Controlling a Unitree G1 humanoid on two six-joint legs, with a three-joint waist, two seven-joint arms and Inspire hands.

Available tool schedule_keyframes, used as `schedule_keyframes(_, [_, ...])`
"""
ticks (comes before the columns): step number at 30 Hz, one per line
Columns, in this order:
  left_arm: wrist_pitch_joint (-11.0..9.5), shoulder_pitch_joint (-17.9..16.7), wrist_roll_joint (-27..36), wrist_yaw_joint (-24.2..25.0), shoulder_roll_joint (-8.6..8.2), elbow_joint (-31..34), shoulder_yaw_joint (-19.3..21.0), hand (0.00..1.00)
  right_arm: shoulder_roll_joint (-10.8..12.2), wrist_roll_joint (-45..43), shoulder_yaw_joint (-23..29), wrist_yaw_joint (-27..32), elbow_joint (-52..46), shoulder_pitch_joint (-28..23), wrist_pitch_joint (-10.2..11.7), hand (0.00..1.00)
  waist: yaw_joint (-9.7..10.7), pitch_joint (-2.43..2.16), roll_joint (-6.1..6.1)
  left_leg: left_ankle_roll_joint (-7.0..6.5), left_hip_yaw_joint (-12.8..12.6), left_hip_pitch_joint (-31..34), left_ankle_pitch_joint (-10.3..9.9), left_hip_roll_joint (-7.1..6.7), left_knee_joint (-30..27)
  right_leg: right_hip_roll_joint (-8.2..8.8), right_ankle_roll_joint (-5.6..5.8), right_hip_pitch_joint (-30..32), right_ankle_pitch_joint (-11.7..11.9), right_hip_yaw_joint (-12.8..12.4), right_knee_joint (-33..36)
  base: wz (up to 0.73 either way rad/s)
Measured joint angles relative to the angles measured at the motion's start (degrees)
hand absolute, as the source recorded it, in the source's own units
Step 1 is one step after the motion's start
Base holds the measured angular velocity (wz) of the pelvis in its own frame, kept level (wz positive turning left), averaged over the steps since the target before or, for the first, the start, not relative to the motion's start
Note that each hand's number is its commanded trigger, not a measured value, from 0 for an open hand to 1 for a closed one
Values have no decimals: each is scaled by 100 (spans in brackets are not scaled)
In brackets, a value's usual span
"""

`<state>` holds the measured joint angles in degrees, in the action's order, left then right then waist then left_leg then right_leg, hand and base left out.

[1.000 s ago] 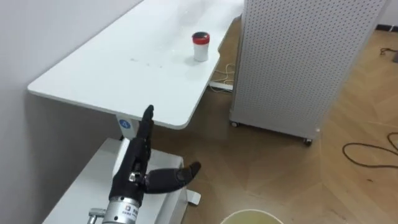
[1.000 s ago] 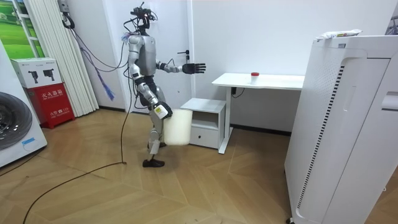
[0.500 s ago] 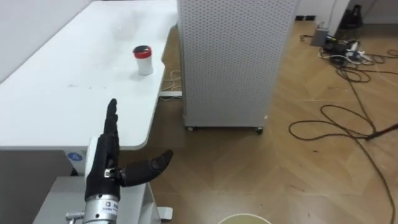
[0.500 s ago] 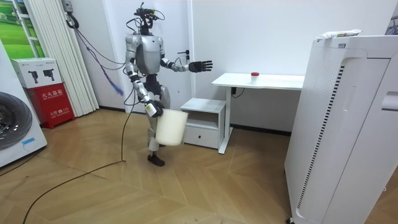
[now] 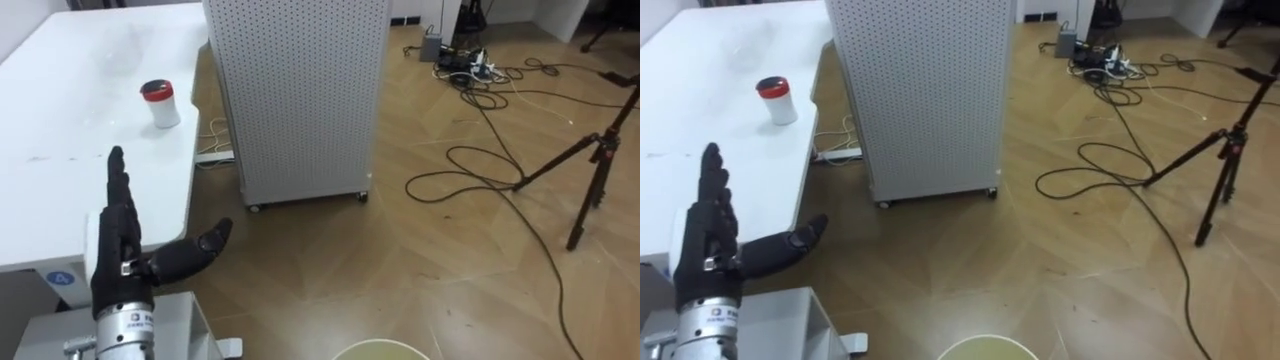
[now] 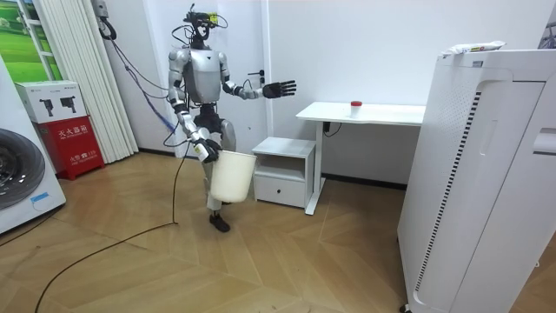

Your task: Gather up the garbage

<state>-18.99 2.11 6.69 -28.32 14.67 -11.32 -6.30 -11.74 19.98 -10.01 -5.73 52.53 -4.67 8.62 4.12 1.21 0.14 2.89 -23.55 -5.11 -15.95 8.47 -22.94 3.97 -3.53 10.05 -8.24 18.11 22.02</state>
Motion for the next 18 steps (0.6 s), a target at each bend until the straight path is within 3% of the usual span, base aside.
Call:
schedule_keyframes(2, [0,-2,2,11,-5,-2,96,0,1,2,1,-20,2,-20,-2,100,-4,5,-38,1,76,280,1,205,-809,-19,-91,-27,-180,-55,109,-7])
schedule_keyframes(3, [0,-2,0,17,-9,-2,112,0,-13,4,0,-17,12,-31,-2,100,-10,12,-13,27,247,487,37,384,-1332,-114,-114,-111,-278,-106,119,-6])
schedule_keyframes(4, [-2,-8,-1,27,-15,1,109,0,-15,2,-4,-27,20,-47,-2,100,-32,6,-26,3,455,658,143,465,-1711,-198,-165,-159,-351,-199,153,-5])
schedule_keyframes(5, [-3,-8,-2,26,-18,1,110,0,-15,3,-2,-28,20,-46,-2,100,-77,5,-46,0,577,753,146,463,-1858,-239,-202,-163,-378,-304,178,7])
schedule_keyframes(6, [-12,-4,-9,25,-71,0,105,0,-30,9,9,-14,29,-47,-2,100,-62,-4,-104,-87,712,1017,73,360,-1881,-274,-235,-174,-398,-483,174,18])
schedule_keyframes(9, [-25,-11,12,-2,-138,0,92,0,-171,24,8,93,56,-47,-2,100,-193,-2,-169,-63,715,1839,125,32,-1485,-282,-260,-179,-411,-772,163,-2])
schedule_keyframes(10, [-30,-8,78,0,-135,2,117,0,-218,25,5,133,74,-47,-2,100,-299,-31,-122,11,791,2118,252,-69,-1037,-302,-279,-177,-422,-799,165,-20])
schedule_keyframes(11, [-31,-9,114,4,-135,0,146,0,-229,24,5,154,84,-46,-2,100,-320,-48,-94,2,840,2247,374,-114,-799,-313,-289,-176,-439,-802,174,-20])
schedule_keyframes(13, [-41,-13,182,5,-139,1,287,0,-214,-4,4,201,131,-62,-7,100,-428,-80,-43,-30,1028,2552,876,-215,254,-349,-285,-198,-603,-840,321,-28])
schedule_keyframes(15, [-80,-56,180,7,-139,2,359,0,-216,-17,5,184,128,-96,-9,100,-456,-81,-31,-37,1184,2563,1095,-211,890,-349,-254,-201,-852,-873,607,-29])
schedule_keyframes(17, [-110,-114,172,28,-144,1,387,0,-213,-21,16,186,125,-105,-45,100,-446,-89,-20,-62,1288,2547,1427,-215,1053,-329,-181,-192,-1202,-937,969,-15])
schedule_keyframes(18, [-124,-180,160,49,-145,2,388,0,-212,-22,16,184,119,-97,-68,100,-446,-133,9,-72,1272,2514,1711,-234,942,-315,-86,-198,-1369,-1052,1101,-21])
